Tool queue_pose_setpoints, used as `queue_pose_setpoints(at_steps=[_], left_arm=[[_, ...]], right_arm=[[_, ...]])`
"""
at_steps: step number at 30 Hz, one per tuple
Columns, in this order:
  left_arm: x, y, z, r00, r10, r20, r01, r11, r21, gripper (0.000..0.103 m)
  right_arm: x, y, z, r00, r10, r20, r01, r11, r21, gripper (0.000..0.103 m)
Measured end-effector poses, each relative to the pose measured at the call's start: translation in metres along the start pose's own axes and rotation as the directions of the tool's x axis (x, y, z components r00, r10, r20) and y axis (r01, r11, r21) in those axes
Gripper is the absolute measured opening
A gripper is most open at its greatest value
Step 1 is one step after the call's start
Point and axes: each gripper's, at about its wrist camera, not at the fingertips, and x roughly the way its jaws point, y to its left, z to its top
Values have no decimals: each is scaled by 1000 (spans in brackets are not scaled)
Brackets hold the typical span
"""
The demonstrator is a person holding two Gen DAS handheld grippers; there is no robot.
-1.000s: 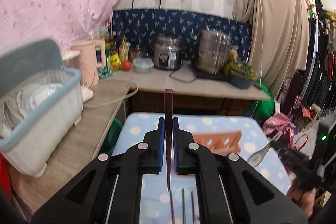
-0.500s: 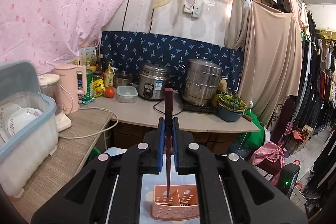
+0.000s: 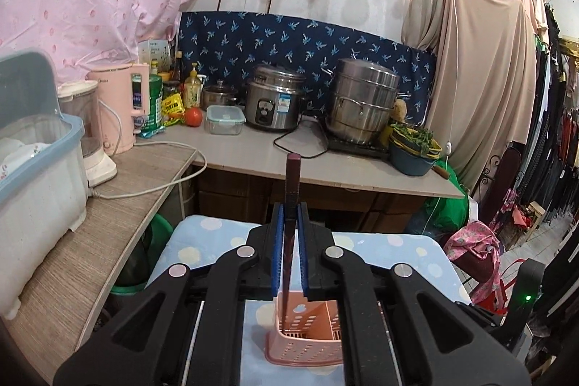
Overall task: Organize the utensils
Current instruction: 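Lift the chopstick and white spoon and carry both toward the pink holder, then open both tools to drop the chopstick and spoon into the holder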
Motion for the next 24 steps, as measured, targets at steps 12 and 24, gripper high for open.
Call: queue_pose_setpoints(at_steps=[12, 24], left_arm=[[-30, 10, -21, 999, 36, -21, -36, 999, 3, 39], [-80, 22, -101, 986, 93, -137, -86, 995, 58, 40]], right_arm=[[-44, -3, -17, 1000, 6, 14, -6, 1000, 8, 14], [-115, 5, -99, 999, 18, -34, -19, 1000, -11, 22]])
